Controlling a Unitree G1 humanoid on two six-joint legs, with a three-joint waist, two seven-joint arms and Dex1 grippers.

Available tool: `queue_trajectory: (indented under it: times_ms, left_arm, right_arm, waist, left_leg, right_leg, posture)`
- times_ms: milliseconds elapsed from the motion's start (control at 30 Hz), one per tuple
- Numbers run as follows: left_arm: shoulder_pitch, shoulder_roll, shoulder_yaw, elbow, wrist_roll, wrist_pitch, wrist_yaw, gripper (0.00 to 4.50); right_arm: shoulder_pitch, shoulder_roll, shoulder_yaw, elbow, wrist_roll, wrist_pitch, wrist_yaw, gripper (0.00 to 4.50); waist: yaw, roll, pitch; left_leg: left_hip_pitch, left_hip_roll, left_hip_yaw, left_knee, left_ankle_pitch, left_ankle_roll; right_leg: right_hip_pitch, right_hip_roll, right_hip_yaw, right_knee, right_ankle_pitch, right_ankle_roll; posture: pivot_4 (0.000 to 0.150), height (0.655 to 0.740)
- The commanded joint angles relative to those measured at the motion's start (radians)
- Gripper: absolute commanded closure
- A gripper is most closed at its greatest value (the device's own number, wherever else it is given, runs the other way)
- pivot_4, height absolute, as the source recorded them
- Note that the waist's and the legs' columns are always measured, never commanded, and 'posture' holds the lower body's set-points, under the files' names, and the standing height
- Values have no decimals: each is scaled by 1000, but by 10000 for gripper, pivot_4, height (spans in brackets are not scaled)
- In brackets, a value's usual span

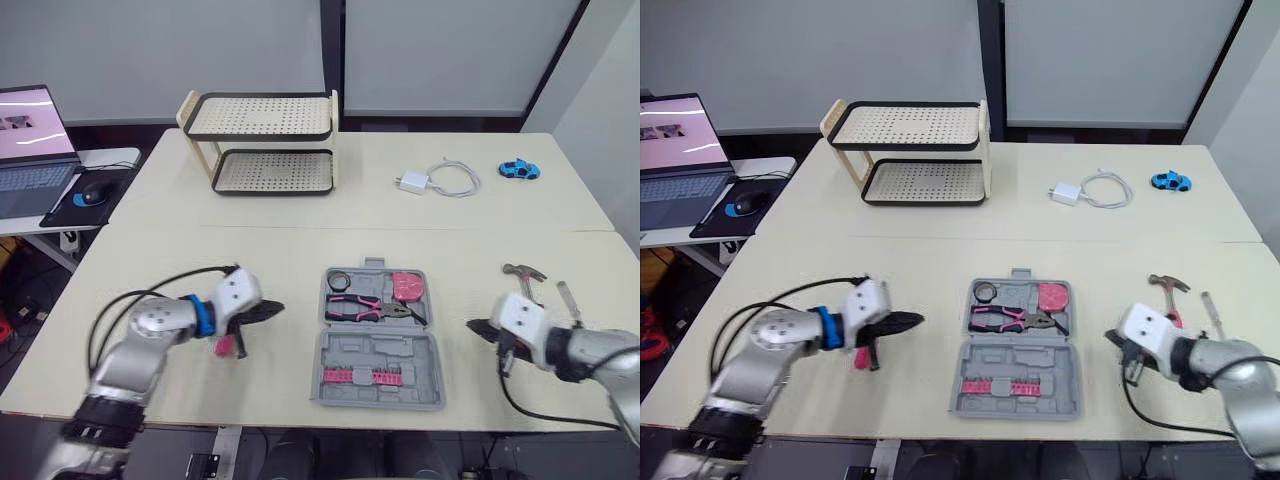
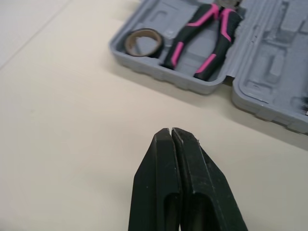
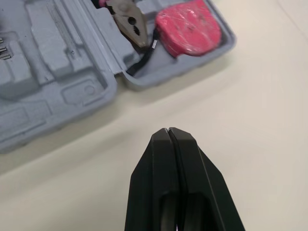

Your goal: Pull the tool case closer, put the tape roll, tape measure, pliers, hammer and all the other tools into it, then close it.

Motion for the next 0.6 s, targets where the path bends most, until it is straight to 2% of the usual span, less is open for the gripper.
queue_trajectory:
  times_ms: [33, 133, 300, 333, 433, 600]
  left_arm:
    - [41, 41, 156, -28, -76, 83, 50, 44765]
    - [78, 66, 246, 8, -92, 127, 91, 44765]
    - [167, 74, 402, 103, -99, 136, 164, 44765]
    - [187, 73, 424, 119, -99, 130, 175, 43083]
    - [244, 70, 488, 167, -110, 112, 187, 36165]
    - [320, 59, 538, 201, -125, 108, 196, 20099]
  right_arm:
    - [78, -29, -225, -73, 70, 24, 41, 45000]
    - [144, -34, -365, -65, 99, 46, 66, 45000]
    - [279, -29, -560, 47, 93, 4, 121, 45000]
    - [297, -27, -584, 68, 94, -1, 125, 45000]
    - [337, -11, -644, 122, 108, -10, 130, 39183]
    - [366, 2, -672, 173, 130, -2, 130, 21760]
  waist:
    - [0, 0, 0]
    - [1, 0, 0]
    - [1, 0, 1]
    - [0, 0, 1]
    - [0, -1, 1]
    - [2, -1, 1]
  left_leg:
    - [0, 0, 0, 0, 0, 0]
    - [1, 1, 0, 0, 0, 1]
    - [1, 0, 1, 0, 0, 1]
    - [1, 0, 1, -1, 0, 1]
    - [1, 1, 2, -1, -1, 1]
    - [1, 1, 2, -1, -1, 1]
  right_leg:
    - [0, 0, 0, 0, 0, 0]
    - [1, 1, 0, 0, 0, 0]
    - [1, 0, 0, 0, 0, 0]
    - [1, 0, 1, 0, 0, 0]
    - [1, 0, 1, -1, 0, 0]
    - [1, -1, 1, -1, 0, -1]
  posture:
    - [1500, 7400]
    - [1500, 7400]
    - [1500, 7400]
    - [1500, 7400]
    - [1500, 7400]
    - [1500, 7400]
